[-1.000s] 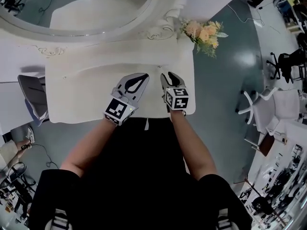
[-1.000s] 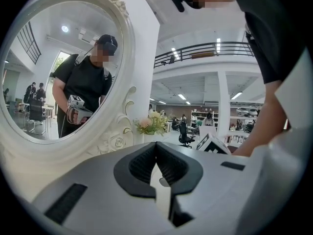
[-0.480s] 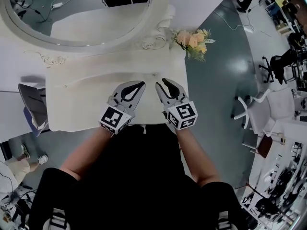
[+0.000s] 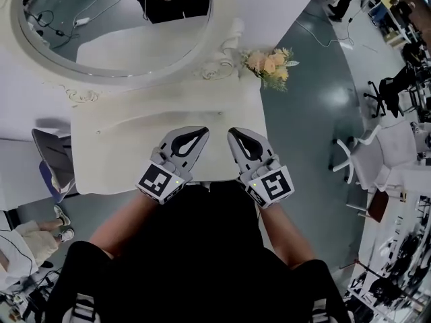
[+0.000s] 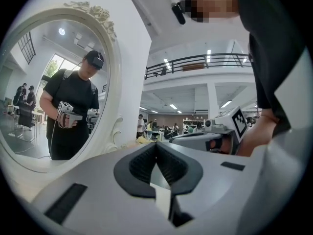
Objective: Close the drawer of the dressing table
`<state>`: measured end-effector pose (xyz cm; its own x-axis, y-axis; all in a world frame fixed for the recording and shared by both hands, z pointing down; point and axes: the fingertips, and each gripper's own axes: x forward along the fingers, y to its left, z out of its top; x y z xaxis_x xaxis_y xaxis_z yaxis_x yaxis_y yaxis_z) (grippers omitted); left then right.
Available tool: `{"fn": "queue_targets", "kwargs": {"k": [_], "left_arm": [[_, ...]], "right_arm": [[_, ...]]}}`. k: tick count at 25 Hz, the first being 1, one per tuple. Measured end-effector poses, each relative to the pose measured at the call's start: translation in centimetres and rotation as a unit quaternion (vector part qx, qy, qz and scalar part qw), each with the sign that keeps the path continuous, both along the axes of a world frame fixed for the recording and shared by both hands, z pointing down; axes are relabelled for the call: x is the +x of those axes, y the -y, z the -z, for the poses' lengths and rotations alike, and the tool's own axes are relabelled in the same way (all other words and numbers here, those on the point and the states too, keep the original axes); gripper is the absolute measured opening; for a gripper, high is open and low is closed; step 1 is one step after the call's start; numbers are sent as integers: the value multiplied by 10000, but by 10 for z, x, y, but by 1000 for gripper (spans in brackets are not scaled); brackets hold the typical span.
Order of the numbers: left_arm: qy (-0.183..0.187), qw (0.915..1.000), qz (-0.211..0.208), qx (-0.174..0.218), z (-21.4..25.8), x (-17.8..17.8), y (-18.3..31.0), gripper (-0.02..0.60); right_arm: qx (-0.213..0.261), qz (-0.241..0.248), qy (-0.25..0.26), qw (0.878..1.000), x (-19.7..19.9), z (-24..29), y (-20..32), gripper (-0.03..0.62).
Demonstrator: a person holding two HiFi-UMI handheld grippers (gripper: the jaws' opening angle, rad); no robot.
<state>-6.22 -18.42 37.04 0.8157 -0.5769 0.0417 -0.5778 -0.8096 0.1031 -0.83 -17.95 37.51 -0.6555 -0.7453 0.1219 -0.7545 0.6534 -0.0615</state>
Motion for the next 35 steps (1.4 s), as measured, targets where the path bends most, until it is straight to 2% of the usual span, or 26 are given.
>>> {"fn": "queue_targets", "kwargs": {"k": [8, 17, 26, 33, 35], "left_arm": [[101, 9990, -307, 298, 24, 10, -10, -5], [38, 9986, -379, 359, 40, 11, -13, -5], [-1, 9993, -293, 227, 41, 2, -9, -5], [198, 9995, -243, 102, 40, 0, -7, -5], [116, 9995, -272, 142, 41, 1, -7, -5]], "right_arm": [[287, -173, 146, 9993, 9, 32, -10, 3], [363, -132, 360, 9986, 9, 55, -12, 3], [331, -28, 266, 9991, 4, 56, -15, 2], [315, 24, 179, 9993, 5, 54, -15, 2], [316, 30, 154, 9994, 5, 53, -15, 2]]}}
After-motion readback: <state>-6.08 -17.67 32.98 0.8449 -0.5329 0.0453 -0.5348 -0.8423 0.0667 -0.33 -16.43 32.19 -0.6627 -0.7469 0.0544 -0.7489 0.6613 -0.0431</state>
